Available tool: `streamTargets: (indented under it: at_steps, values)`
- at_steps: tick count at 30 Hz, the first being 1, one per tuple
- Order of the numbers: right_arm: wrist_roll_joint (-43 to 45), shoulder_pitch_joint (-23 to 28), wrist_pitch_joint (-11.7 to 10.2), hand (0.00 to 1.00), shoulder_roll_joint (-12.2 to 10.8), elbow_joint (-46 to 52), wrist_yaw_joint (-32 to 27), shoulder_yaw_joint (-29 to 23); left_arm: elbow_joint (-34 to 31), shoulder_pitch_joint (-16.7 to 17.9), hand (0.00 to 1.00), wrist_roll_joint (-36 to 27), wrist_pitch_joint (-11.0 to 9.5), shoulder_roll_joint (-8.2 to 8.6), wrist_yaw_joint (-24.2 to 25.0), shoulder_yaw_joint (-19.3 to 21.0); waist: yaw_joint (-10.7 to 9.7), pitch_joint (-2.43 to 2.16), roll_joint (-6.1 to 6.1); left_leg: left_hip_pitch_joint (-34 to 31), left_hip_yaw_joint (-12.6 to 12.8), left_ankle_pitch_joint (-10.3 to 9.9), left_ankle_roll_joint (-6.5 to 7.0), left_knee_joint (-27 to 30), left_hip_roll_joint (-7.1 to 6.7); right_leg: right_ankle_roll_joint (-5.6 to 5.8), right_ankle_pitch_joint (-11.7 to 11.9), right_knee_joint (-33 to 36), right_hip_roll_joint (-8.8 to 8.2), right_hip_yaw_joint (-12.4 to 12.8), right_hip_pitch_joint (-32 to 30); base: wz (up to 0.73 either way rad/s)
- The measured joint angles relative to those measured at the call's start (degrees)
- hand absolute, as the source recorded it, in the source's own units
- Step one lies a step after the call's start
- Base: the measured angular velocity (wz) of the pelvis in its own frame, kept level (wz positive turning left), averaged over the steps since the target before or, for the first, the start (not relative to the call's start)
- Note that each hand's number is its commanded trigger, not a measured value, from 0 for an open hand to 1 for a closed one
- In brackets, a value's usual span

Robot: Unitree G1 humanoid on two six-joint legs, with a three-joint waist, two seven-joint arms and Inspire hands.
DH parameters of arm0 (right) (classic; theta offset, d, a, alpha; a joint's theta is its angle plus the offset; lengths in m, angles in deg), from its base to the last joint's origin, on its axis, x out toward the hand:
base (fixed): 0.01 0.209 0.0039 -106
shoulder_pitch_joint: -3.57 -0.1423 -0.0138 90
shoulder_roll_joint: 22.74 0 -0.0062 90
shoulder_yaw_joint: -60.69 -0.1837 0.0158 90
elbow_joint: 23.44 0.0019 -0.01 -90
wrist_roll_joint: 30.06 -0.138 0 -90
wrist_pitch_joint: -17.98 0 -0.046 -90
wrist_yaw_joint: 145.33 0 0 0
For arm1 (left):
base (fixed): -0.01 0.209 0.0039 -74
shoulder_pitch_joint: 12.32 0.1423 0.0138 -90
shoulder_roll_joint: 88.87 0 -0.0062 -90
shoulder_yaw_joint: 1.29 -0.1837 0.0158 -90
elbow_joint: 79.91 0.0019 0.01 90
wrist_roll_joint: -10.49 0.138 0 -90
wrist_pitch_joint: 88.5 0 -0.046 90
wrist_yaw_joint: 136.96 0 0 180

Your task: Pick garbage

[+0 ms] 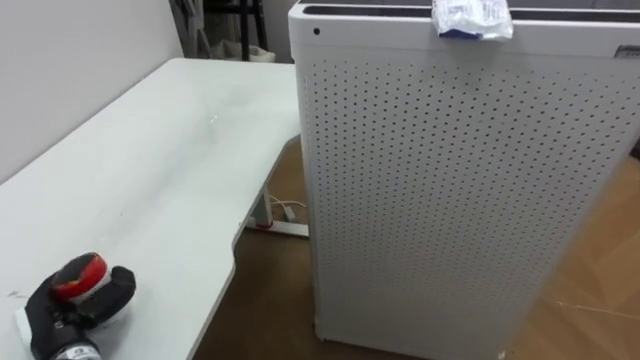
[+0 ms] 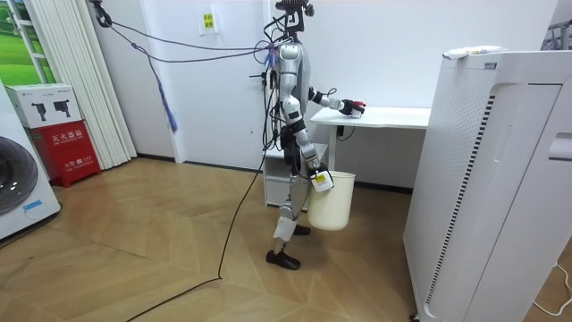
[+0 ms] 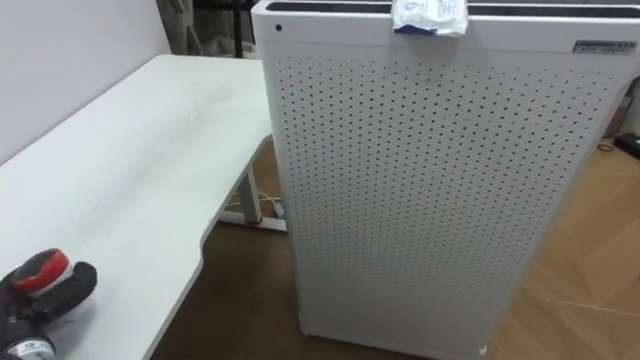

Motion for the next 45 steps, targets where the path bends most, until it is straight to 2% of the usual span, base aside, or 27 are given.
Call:
streamTargets:
  at_steps: [5, 8, 12, 14, 16, 17, 20, 21, 24, 29, 32, 37, 40, 42, 44, 45]
  values:
    - [-0.18, -0.21, 0.09, 1.0, 0.01, 0.1, -0.04, -0.01, -0.39, -0.33, 1.0, 0.05, 0.89, 0.11, 1.98, -1.51, -1.21, -0.02, 0.05, -0.25, 0.61, 0.06, 0.1, 0.15, 0.11, 0.01, 0.01, 0.08, -0.03, 0.13, -0.27, -0.01]
    - [-0.42, -0.41, 0.02, 1.0, -0.06, 0.2, -0.14, -0.04, -2.35, -1.76, 1.0, 0.06, 2.43, 1.5, 5.79, -3.49, -1.55, -0.02, 0.12, -1.11, 0.7, 0.15, 0.23, 0.31, 0.15, 0.06, 0.04, 0.17, -0.02, 0.31, -1.11, -0.01]
    - [-0.41, -0.93, -0.31, 1.0, -0.35, 0.08, -0.39, 0.9, -3.12, -3.43, 1.0, 0.08, 2.45, 3.71, 11.77, -7.7, -2.03, -0.02, 0.1, -1.29, 0.82, 0.16, 0.24, 0.17, 0.13, 0.08, 0.05, 0.18, 0.0, 0.72, -1.48, -0.02]
    - [-0.42, -1.17, -0.56, 1.0, -0.34, 0.08, -0.53, 1.64, -4.81, -3.44, 1.0, 0.66, 2.71, 4.26, 13.21, -8.75, -2.1, -0.02, 0.08, -1.54, 1.18, 0.18, 0.23, 0.03, 0.2, 0.07, 0.05, 0.2, 0.05, 1.05, -2.03, -0.08]
    - [-0.38, -1.45, -0.75, 1.0, -0.41, 0.11, -0.56, 1.86, -8.49, -3.33, 1.0, 0.79, 4.82, 4.82, 13.78, -9.84, -2.13, -0.21, 0.25, -2.5, 1.23, 0.18, 0.23, 0.19, 0.21, 0.07, 0.05, 0.43, 0.02, 1.08, -3.0, -0.02]
    - [-0.4, -2.09, -0.75, 1.0, -0.53, 0.07, -0.52, 1.86, -11.44, -3.14, 1.0, 1.25, 6.07, 5.05, 14.63, -10.58, -2.12, -0.11, 0.11, -3.37, 1.24, 0.2, 0.25, 0.26, 0.27, 0.06, 0.05, 0.84, 0.02, 1.21, -3.9, -0.04]
    - [-0.49, -3.5, -0.81, 1.0, -0.8, -0.11, 0.08, 2.11, -16.61, -2.09, 1.0, 1.48, 7.34, 5.48, 18.31, -14.09, -2.18, 0.5, -1.07, -4.36, 1.42, 0.22, 0.26, 0.27, 0.37, 0.04, 0.08, 1.33, 0.02, 1.69, -5.07, -0.04]
    - [-0.46, -3.88, -0.86, 1.0, -0.78, -0.29, 0.07, 2.15, -18.17, -1.6, 1.0, 2.24, 7.93, 5.77, 19.32, -15.69, -2.24, 0.5, -1.34, -4.58, 1.41, 0.22, 0.26, 0.25, 0.32, 0.02, 0.12, 1.14, 0.0, 1.67, -5.2, 0.0]
    - [-0.8, -5.49, -1.25, 1.0, -0.76, -2.37, -0.47, 3.08, -22.75, -1.08, 1.0, 4.26, 8.76, 5.74, 21.93, -20.57, -2.28, 0.49, -1.35, -4.87, 1.39, 0.22, 0.27, 0.04, 0.31, 0.05, 0.24, 1.08, 0.02, 1.63, -5.58, 0.0]
    - [-0.82, -7.29, -1.61, 1.0, -0.56, -2.25, -0.54, 3.86, -28.88, -0.92, 1.0, 9.54, 8.72, 5.85, 27.07, -25.39, -2.26, 0.54, -0.57, -4.82, 1.21, 0.22, 0.26, 0.03, 0.34, 0.05, 0.24, 0.99, 0.03, 1.89, -5.67, -0.03]
    - [-0.82, -8.12, -1.72, 1.0, -0.48, -2.25, -0.69, 3.94, -30.73, -0.5, 1.0, 10.75, 8.72, 5.89, 29.91, -26.35, -2.23, 0.43, -0.14, -4.73, 1.23, 0.22, 0.26, 0.0, 0.37, 0.05, 0.24, 0.98, 0.06, 2.02, -5.66, -0.02]
    - [-0.8, -9.13, -2.07, 1.0, -0.03, -2.78, -0.88, 3.91, -30.78, 0.55, 1.0, 10.74, 8.72, 5.78, 31.28, -27.48, -2.5, 0.59, 0.02, -4.63, 1.18, 0.22, 0.26, -0.24, 0.36, 0.05, 0.24, 1.01, 0.05, 1.68, -5.65, 0.0]
    - [-0.81, -9.63, -2.07, 1.0, -0.03, -2.9, -1.72, 3.9, -30.77, 2.11, 1.0, 10.74, 8.72, 4.58, 31.85, -28.79, -2.24, 0.67, 0.05, -4.7, 2.55, 0.22, 0.26, -0.32, 0.51, 0.05, 0.24, 1.0, 0.04, 2.28, -6.06, -0.09]
    - [-0.85, -10.98, -2.06, 1.0, -0.06, -2.88, -1.98, 3.91, -29.47, 3.12, 1.0, 10.78, 8.75, 3.44, 32.78, -29.35, -2.3, 0.97, 0.33, -5.12, 2.68, 0.22, 0.26, -0.24, 0.55, 0.05, 0.24, 1.04, 0.02, 2.35, -6.62, -0.13]
    - [-1.22, -11.73, -2.06, 1.0, -0.19, -2.88, -2.49, 3.9, -28.39, 3.83, 1.0, 10.74, 8.78, 3.4, 33.2, -29.56, -2.44, 1.27, 0.51, -5.4, 2.72, 0.22, 0.26, -0.23, 0.57, 0.05, 0.24, 1.06, 0.04, 2.5, -6.99, 0.0]
    - [-1.32, -12.2, -2.07, 1.0, -0.21, -2.86, -2.78, 3.9, -28.23, 4.25, 1.0, 10.74, 8.78, 3.32, 33.6, -29.86, -2.45, 1.27, 0.6, -5.86, 2.76, 0.22, 0.26, -0.2, 0.6, 0.05, 0.24, 1.16, 0.04, 2.56, -7.51, -0.03]
